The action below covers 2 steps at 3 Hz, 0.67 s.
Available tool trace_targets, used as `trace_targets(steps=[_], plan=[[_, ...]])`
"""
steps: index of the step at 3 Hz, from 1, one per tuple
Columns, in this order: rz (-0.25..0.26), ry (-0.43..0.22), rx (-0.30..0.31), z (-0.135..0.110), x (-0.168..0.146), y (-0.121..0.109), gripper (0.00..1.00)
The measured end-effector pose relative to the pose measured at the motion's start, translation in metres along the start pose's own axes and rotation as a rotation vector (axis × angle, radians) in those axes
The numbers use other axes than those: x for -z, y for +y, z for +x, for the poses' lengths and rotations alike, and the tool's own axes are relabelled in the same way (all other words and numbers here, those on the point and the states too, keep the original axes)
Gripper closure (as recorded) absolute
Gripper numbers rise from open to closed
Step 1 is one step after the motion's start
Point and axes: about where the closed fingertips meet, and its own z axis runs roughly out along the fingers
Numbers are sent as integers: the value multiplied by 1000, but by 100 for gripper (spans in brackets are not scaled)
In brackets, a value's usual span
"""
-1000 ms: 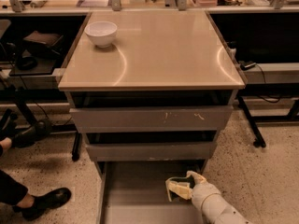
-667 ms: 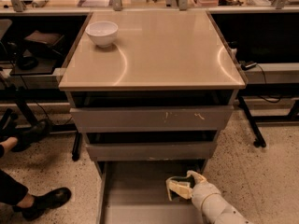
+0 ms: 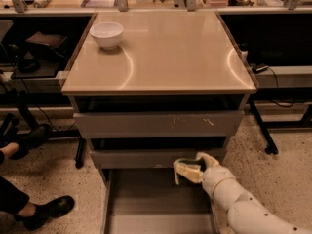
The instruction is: Pick sponge from bottom drawer and place on counter
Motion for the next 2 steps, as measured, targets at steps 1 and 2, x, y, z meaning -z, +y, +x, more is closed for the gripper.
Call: trace_targets(steps=[1, 2], plan=[[17, -50, 48, -96, -2, 22, 100], [64, -136, 95, -205, -2, 41, 100]])
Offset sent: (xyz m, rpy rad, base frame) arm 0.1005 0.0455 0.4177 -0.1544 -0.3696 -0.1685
